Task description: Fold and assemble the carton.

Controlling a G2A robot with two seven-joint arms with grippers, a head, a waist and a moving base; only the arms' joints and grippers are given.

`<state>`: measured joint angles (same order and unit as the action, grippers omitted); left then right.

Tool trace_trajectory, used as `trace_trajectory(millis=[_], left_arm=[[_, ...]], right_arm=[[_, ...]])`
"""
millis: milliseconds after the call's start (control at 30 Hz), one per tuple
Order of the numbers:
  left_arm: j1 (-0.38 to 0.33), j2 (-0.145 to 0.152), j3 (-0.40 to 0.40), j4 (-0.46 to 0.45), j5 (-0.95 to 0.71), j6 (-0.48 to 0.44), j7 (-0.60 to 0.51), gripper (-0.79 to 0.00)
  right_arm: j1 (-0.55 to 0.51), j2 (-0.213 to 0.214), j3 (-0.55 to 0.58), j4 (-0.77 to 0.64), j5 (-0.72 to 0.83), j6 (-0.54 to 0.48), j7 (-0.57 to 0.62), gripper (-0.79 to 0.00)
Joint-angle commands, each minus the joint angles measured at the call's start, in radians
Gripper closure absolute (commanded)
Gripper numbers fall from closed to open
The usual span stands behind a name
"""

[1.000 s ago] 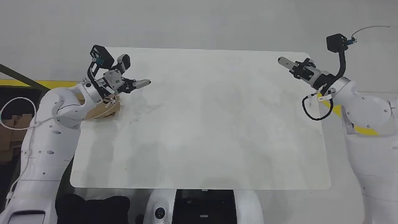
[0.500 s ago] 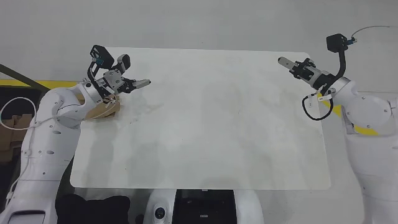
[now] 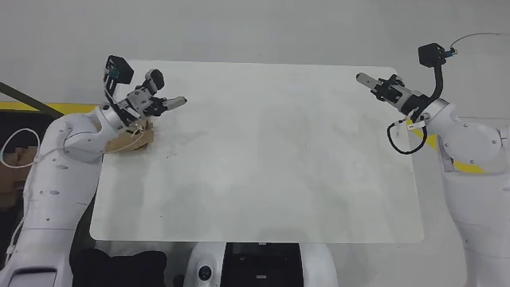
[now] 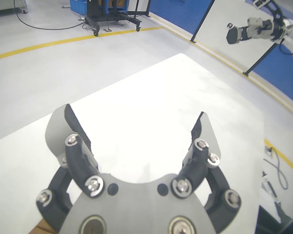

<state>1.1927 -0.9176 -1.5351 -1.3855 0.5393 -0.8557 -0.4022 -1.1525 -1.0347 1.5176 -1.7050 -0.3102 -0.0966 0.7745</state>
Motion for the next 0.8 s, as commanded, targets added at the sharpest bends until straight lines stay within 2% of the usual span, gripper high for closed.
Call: trace_trajectory(millis=[0, 67, 200, 400, 567, 667, 767], left_arm=[[-0.01, 0.007, -0.016, 0.006, -0.061, 0.004, -0.064, -0.785], [-0.005, 0.012, -0.03, 0.011, -0.095, 0.019, -0.095, -0.785], [0.002, 0.021, -0.039, 0.044, -0.27, 0.02, -0.198, -0.785], [-0.004, 0.039, -0.05, 0.101, -0.623, 0.053, -0.429, -0.785], [-0.023, 0.054, -0.069, 0.176, -0.851, 0.096, -0.604, -0.785], [-0.036, 0.06, -0.083, 0.229, -0.936, 0.119, -0.665, -0.785], [-0.045, 0.063, -0.096, 0.281, -0.956, 0.128, -0.668, -0.785]], right_arm=[[0.0, 0.0, 0.0, 0.0, 0.0, 0.0, 0.0, -0.785], [0.0, 0.0, 0.0, 0.0, 0.0, 0.0, 0.0, -0.785], [0.0, 0.0, 0.0, 0.0, 0.0, 0.0, 0.0, -0.785], [0.0, 0.0, 0.0, 0.0, 0.0, 0.0, 0.0, -0.785], [0.0, 0.0, 0.0, 0.0, 0.0, 0.0, 0.0, -0.785], [0.0, 0.0, 0.0, 0.0, 0.0, 0.0, 0.0, -0.785], [0.0, 0.0, 0.0, 0.0, 0.0, 0.0, 0.0, -0.785]])
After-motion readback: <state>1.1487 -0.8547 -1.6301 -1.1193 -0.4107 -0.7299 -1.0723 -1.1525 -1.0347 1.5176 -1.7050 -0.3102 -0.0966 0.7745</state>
